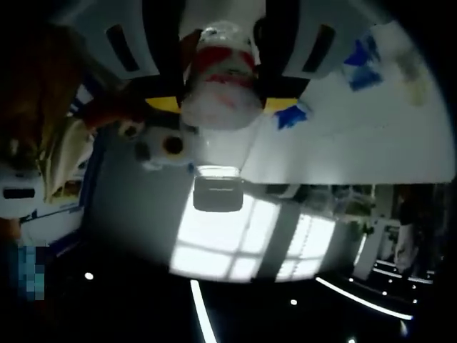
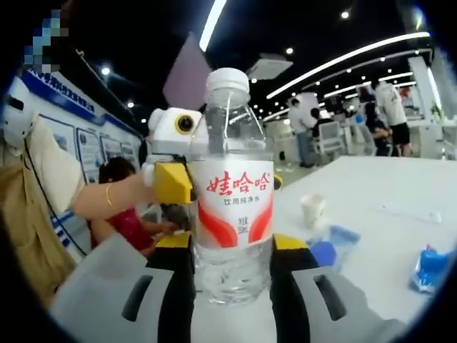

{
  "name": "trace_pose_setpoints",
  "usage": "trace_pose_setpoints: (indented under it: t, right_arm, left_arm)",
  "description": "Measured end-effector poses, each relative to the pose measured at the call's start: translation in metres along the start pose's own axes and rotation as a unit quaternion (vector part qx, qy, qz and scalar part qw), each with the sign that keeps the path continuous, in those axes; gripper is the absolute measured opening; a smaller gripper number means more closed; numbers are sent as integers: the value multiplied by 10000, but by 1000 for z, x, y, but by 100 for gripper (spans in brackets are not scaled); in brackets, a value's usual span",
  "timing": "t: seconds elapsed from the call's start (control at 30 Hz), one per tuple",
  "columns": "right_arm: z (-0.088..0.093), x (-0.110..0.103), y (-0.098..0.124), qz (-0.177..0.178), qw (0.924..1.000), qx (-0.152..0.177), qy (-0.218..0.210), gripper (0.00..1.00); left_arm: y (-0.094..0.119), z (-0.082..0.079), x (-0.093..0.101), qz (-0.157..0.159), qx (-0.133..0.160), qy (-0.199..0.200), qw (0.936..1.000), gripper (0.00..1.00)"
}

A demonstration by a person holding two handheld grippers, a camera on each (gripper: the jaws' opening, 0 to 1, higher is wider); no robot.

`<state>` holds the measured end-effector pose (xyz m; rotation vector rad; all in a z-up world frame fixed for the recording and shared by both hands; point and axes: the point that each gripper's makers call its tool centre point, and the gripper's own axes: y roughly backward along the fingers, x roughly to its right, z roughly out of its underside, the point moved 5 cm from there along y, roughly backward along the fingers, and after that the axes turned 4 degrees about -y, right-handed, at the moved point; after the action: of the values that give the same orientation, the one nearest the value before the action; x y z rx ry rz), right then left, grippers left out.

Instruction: Arrange the tabletop items into an orderly group along one side of the table until the central work area is clear of visible clutter.

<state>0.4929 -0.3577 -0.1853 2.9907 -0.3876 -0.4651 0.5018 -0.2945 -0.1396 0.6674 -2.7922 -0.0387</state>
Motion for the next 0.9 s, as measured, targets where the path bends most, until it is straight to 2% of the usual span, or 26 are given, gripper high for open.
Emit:
trace_pose_setpoints:
  t: [0.17, 0.3, 0.4, 0.47, 0.5, 0.53, 0.57, 0.63, 0.7, 0.77, 0.8, 0.83, 0.9]
  right_arm:
    - [-1, 11, -1, 559, 9984, 4, 123, 39]
    - [1, 15, -2, 765, 9968, -42, 215, 38]
    - [1, 18, -1, 977, 9948, -50, 269, 38]
    - [0, 21, -1, 1184, 9924, -51, 341, 38]
    - [-1, 25, 0, 1422, 9887, -99, 461, 38]
    - [-1, 25, 0, 1469, 9879, -124, 491, 38]
    - [-1, 27, 0, 1624, 9848, -203, 579, 38]
    - [-1, 27, -3, 1747, 9827, -197, 579, 38]
    - [-2, 30, -4, 1886, 9807, -144, 499, 38]
    - [-3, 32, -3, 2045, 9776, -123, 484, 38]
    - [-4, 32, -3, 2177, 9741, -161, 593, 38]
    - [-5, 33, -3, 2248, 9724, -171, 608, 38]
    - [-5, 34, -4, 2438, 9666, -254, 744, 38]
  left_arm:
    - [-1, -5, -7, -465, 128, 144, 9987, 42]
    - [-4, -3, -5, -490, 201, 372, 9979, 48]
    - [-5, 1, -7, -765, 130, 365, 9963, 50]
    - [-4, 2, -11, -1088, 140, 431, 9930, 52]
    - [-3, 3, -12, -1260, 143, 448, 9909, 52]
    - [-4, 4, -12, -1362, 130, 405, 9898, 53]
    - [-4, 4, -14, -1594, 174, 439, 9861, 53]
    - [-6, 4, -16, -1854, 278, 509, 9809, 53]
    - [-8, 5, -15, -1972, 374, 725, 9770, 54]
    - [-9, 7, -16, -2159, 361, 704, 9732, 56]
    - [-11, 7, -14, -2161, 335, 660, 9736, 56]
    - [-12, 9, -15, -2306, 243, 678, 9704, 55]
    - [-14, 7, -15, -2498, 249, 623, 9660, 56]
